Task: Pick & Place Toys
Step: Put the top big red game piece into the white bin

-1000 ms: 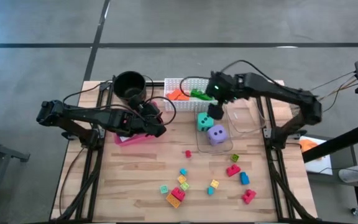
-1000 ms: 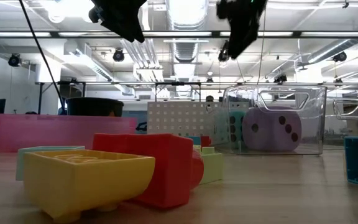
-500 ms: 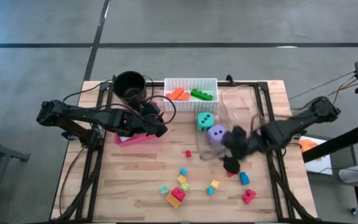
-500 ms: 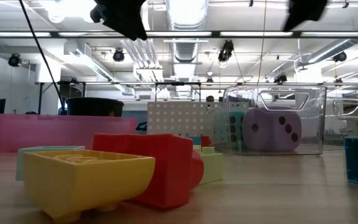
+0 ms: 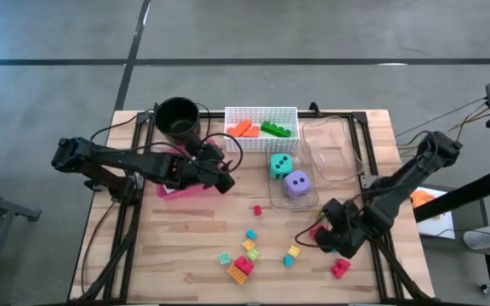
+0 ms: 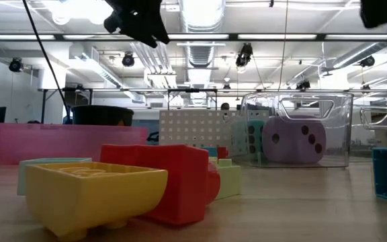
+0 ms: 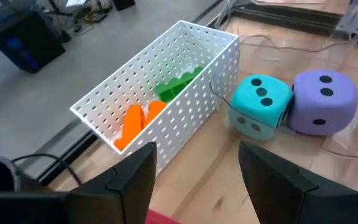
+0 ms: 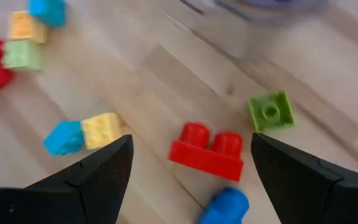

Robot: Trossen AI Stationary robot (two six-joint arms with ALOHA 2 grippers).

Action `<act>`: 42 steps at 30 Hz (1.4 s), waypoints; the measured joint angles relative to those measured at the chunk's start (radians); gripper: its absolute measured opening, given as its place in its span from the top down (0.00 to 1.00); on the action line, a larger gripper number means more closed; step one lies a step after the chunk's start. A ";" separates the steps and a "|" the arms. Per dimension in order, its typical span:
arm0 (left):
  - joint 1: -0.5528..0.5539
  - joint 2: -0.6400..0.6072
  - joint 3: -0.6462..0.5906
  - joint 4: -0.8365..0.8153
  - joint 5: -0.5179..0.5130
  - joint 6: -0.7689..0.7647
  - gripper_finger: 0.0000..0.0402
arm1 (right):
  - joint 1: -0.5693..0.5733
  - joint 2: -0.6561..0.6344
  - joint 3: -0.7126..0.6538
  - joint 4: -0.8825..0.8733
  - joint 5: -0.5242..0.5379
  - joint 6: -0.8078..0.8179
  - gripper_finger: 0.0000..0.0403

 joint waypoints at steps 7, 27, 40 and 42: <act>0.001 0.000 -0.031 0.093 0.000 0.083 0.43 | 0.035 0.037 -0.029 0.025 -0.130 0.085 0.19; 0.001 0.000 -0.032 0.098 0.000 0.082 0.43 | 0.035 0.153 -0.014 0.086 -0.128 -0.555 0.19; 0.001 0.000 -0.032 0.096 0.000 0.035 0.43 | 0.030 0.153 -0.078 0.111 -0.003 -0.786 0.19; 0.001 0.000 -0.032 0.096 0.000 0.021 0.43 | 0.030 0.153 -0.100 0.133 -0.030 -0.805 0.20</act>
